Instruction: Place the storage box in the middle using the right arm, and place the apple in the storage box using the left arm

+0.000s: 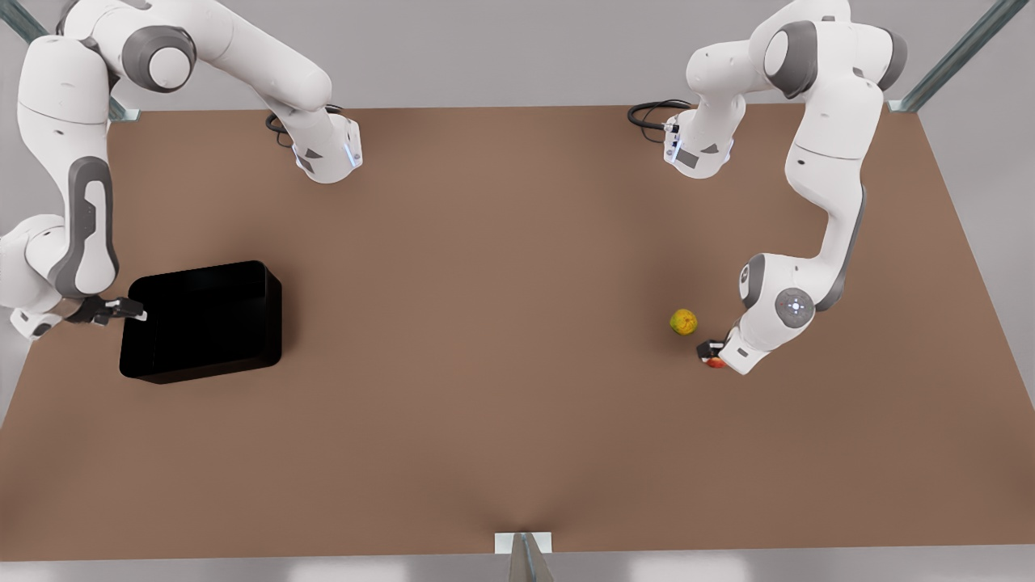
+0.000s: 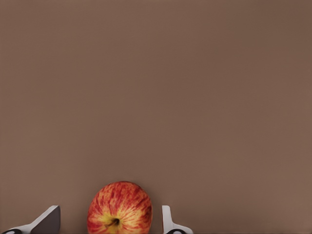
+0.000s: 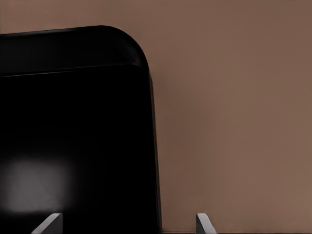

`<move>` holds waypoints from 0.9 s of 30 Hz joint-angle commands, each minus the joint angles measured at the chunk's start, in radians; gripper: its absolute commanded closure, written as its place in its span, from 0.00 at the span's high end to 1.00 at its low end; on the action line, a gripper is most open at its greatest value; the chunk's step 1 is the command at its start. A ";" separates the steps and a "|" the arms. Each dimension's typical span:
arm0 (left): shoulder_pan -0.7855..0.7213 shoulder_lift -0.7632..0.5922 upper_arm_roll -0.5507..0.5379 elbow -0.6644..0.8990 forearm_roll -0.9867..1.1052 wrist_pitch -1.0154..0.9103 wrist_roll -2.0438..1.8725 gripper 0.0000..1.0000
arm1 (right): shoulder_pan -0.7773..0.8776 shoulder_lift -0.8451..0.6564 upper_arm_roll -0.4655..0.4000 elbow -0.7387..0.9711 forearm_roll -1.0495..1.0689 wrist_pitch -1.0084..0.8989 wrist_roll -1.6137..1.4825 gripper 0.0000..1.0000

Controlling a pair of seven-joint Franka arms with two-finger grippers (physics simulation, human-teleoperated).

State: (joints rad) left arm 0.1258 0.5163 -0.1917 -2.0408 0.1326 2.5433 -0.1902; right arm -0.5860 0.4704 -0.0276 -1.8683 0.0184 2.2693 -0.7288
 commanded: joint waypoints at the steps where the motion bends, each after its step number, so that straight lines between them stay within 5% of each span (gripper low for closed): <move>1: 0.000 0.005 0.000 -0.001 0.004 0.000 0.000 1.00 | -0.002 0.004 0.000 -0.017 0.000 0.039 -0.018 1.00; 16: 0.000 0.033 0.000 -0.006 0.007 -0.009 -0.002 1.00 | -0.026 0.129 -0.021 -0.014 -0.001 0.139 -0.055 1.00; 17: 0.000 0.033 0.000 -0.009 0.007 -0.009 -0.002 1.00 | -0.026 0.128 -0.021 -0.014 -0.001 0.139 -0.053 0.75; 18: 0.000 0.033 0.000 -0.009 0.007 -0.009 -0.002 1.00 | -0.025 0.123 -0.021 -0.014 -0.001 0.133 -0.050 0.68; 20: 0.000 0.034 -0.002 -0.009 0.007 -0.009 -0.002 1.00 | -0.021 0.094 -0.020 -0.009 -0.001 0.089 -0.043 0.85; 26: 0.000 0.036 -0.003 -0.009 0.007 -0.006 0.000 1.00 | -0.020 0.099 -0.020 -0.009 -0.001 0.099 -0.038 0.82; 27: -0.002 0.036 -0.003 -0.009 0.007 -0.006 -0.002 1.00 | -0.017 0.099 -0.020 -0.009 0.000 0.096 -0.037 0.76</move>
State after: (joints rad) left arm 0.1249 0.5522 -0.1948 -2.0494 0.1392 2.5372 -0.1917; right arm -0.6030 0.5669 -0.0467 -1.8776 0.0178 2.3632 -0.7618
